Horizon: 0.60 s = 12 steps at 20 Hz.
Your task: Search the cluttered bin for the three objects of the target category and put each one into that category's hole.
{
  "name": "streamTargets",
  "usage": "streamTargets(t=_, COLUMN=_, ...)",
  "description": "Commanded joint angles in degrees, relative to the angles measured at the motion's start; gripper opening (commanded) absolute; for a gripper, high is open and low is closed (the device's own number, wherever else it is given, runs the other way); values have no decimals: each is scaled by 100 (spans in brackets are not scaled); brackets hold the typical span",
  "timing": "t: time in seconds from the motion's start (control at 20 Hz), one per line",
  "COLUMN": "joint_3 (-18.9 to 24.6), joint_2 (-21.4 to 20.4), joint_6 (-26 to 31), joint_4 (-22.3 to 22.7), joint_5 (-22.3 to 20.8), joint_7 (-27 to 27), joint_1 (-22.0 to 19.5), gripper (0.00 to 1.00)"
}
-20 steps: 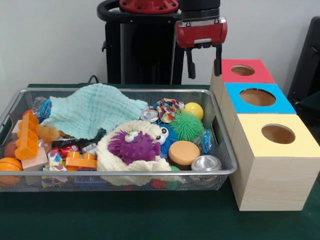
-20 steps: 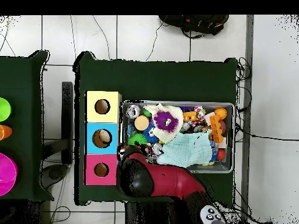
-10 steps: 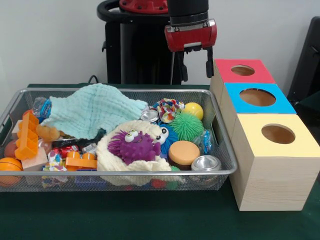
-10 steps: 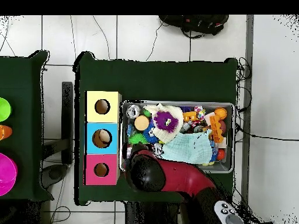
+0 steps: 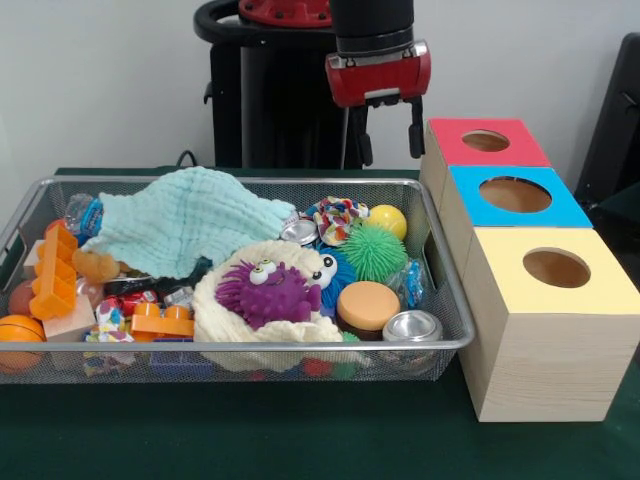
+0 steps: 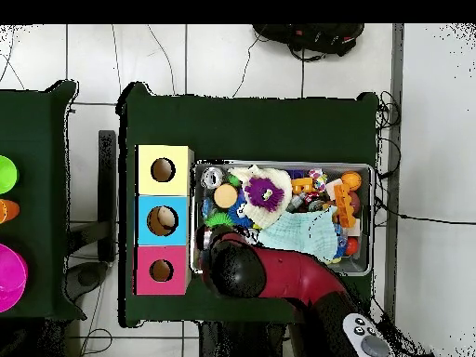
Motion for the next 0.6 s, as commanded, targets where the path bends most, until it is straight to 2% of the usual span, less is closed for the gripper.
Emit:
streamTargets(t=0.05, joint_3=-643, joint_2=-56, joint_6=715, joint_4=-1070, joint_5=-572, joint_7=288, joint_1=506, gripper=100)
streamTargets(t=0.6, joint_3=-943, joint_2=33, joint_6=892, joint_4=-1573, joint_5=-635, joint_7=258, joint_1=540, gripper=100)
